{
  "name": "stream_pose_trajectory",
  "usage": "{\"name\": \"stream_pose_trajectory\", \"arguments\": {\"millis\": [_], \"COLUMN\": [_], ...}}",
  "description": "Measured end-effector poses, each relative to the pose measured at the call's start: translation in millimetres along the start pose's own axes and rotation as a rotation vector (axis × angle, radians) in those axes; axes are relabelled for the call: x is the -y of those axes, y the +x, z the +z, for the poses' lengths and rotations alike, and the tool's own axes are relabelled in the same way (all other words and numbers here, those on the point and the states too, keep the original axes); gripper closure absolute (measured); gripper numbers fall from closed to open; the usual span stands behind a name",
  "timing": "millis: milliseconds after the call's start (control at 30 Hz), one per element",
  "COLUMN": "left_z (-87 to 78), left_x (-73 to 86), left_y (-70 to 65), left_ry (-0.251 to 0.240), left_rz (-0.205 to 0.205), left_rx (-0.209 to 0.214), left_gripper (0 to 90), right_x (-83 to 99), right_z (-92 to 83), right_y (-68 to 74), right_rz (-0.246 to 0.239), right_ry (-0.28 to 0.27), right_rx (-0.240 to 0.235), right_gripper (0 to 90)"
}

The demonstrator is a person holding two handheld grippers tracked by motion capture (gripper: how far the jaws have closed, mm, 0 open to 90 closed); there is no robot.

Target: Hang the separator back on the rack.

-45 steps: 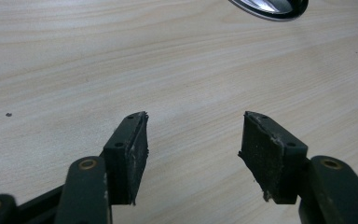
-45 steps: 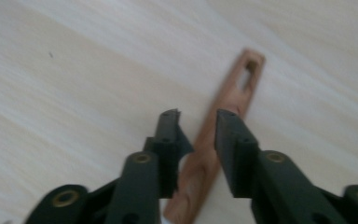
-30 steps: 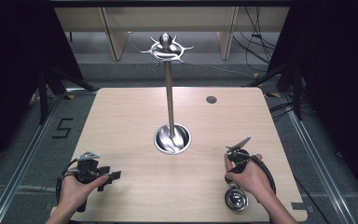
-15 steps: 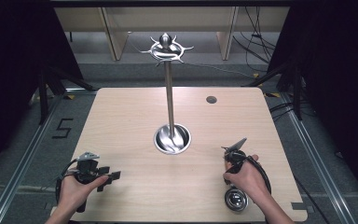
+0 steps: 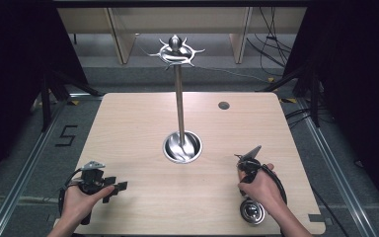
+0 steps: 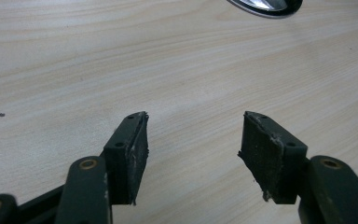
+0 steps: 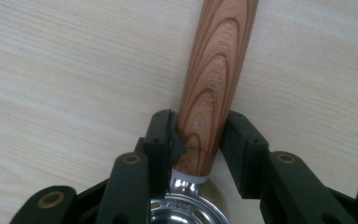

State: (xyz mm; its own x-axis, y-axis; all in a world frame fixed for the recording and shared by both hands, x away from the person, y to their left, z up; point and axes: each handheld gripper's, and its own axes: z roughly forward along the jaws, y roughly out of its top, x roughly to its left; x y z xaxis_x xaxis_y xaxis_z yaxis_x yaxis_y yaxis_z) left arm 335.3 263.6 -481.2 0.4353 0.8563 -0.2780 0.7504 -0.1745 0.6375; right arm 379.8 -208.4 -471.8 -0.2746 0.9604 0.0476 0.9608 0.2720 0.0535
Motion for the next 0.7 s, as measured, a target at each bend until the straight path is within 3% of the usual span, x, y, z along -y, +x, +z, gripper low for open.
{"name": "stream_pose_trajectory", "arguments": {"millis": [100, 333, 367, 433, 567, 633, 667, 700], "left_z": [0.9, 1.4, 1.5, 1.6, 1.1, 1.0, 1.0, 0.9], "left_x": [-0.3, 0.2, 0.2, 0.1, 0.1, 0.2, 0.2, 0.2], "left_y": [-0.6, -0.6, -0.3, -0.2, -0.4, -0.1, -0.1, -0.1], "left_ry": [0.002, -0.003, 0.000, 0.000, 0.002, 0.000, 0.000, 0.000], "left_rz": [-0.010, -0.006, -0.009, -0.009, -0.009, -0.009, -0.009, -0.009], "left_rx": [-0.003, 0.006, -0.001, 0.000, -0.002, -0.001, -0.001, -0.001], "left_gripper": [40.6, 40.6, 40.6, 40.6, 40.6, 40.5, 40.5, 40.5], "right_x": [0.2, 1.1, 0.8, 1.2, 2.7, 4.8, 4.8, 6.7], "right_z": [1.2, 0.7, -0.9, -0.9, -5.3, -6.6, -6.6, -10.0], "right_y": [-1.1, -4.9, -6.1, -6.4, -8.6, -8.8, -8.8, -9.9], "right_rz": [0.003, -0.018, -0.044, -0.050, -0.090, -0.110, -0.110, -0.138], "right_ry": [-0.008, -0.006, 0.018, 0.016, -0.012, -0.067, -0.067, -0.097], "right_rx": [0.019, 0.012, 0.005, 0.007, -0.005, -0.001, -0.001, -0.010], "right_gripper": [67.3, 69.0, 69.2, 69.2, 69.3, 69.3, 69.3, 69.3]}}
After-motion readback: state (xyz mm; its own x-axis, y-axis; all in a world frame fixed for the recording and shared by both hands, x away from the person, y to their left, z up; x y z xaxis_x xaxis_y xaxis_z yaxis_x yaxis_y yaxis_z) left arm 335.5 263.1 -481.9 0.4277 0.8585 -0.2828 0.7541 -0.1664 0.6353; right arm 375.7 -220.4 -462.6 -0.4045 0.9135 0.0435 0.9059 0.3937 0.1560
